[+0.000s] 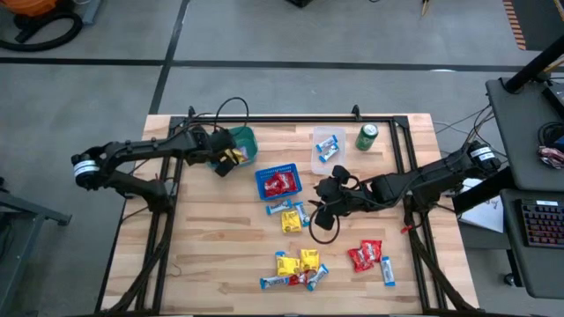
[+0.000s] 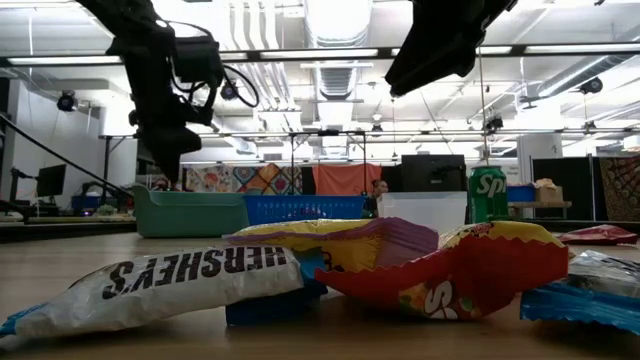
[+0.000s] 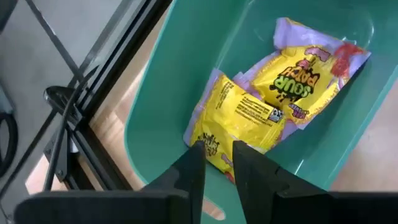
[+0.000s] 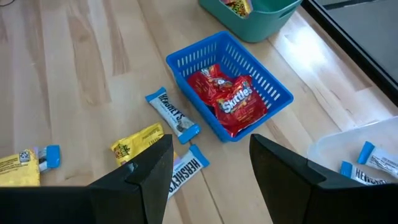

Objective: Sort candy
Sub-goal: Put the skittles candy into the blue basket

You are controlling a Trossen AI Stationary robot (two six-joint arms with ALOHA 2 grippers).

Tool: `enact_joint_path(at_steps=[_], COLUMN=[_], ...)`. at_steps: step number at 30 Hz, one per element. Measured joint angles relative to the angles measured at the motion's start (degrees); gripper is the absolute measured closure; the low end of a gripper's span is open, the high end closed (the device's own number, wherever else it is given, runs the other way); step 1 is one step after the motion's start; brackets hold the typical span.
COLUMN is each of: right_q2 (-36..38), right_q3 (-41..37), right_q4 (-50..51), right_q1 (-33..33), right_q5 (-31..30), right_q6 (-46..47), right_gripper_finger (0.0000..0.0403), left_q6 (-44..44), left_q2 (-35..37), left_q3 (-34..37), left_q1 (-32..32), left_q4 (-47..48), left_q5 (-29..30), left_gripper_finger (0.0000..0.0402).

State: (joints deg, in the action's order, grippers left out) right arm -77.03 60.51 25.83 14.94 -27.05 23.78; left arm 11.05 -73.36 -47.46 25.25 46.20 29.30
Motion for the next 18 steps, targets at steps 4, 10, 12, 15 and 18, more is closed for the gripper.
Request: enact_joint_path(at_steps=[4, 10, 12, 15, 18], right_q2=[0.0, 0.0, 0.0, 0.0, 0.0], right_q3=[0.0, 0.0, 0.0, 0.0, 0.0], right_q4=[1.4, 8.4, 12.1, 19.6, 27.6], right_q1=[0.0, 0.0, 0.0, 0.0, 0.0], right_q5=[1.9, 6.1, 6.3, 6.5, 6.6], right_q6=[1.3, 8.6, 12.5, 19.6, 26.5], right_gripper_finger=[0.02, 0.02, 0.02, 0.02, 0.02], left_q6=[6.9, 11.8, 11.7, 9.8, 5.7], left_q2=[1.1, 3.8, 4.1, 4.1, 3.7], left_q3=[-0.6, -0.7, -0.7, -0.7, -0.7], left_q1=[-2.6, -14.8, -19.5, -26.4, -32.6], left_q4=[0.4, -6.1, -10.1, -16.6, -22.7], left_q5=[0.0, -0.2, -0.2, -0.1, -0.2], left_gripper_finger=[0.0326, 0.0326, 0.0326, 0.0326, 0.0326])
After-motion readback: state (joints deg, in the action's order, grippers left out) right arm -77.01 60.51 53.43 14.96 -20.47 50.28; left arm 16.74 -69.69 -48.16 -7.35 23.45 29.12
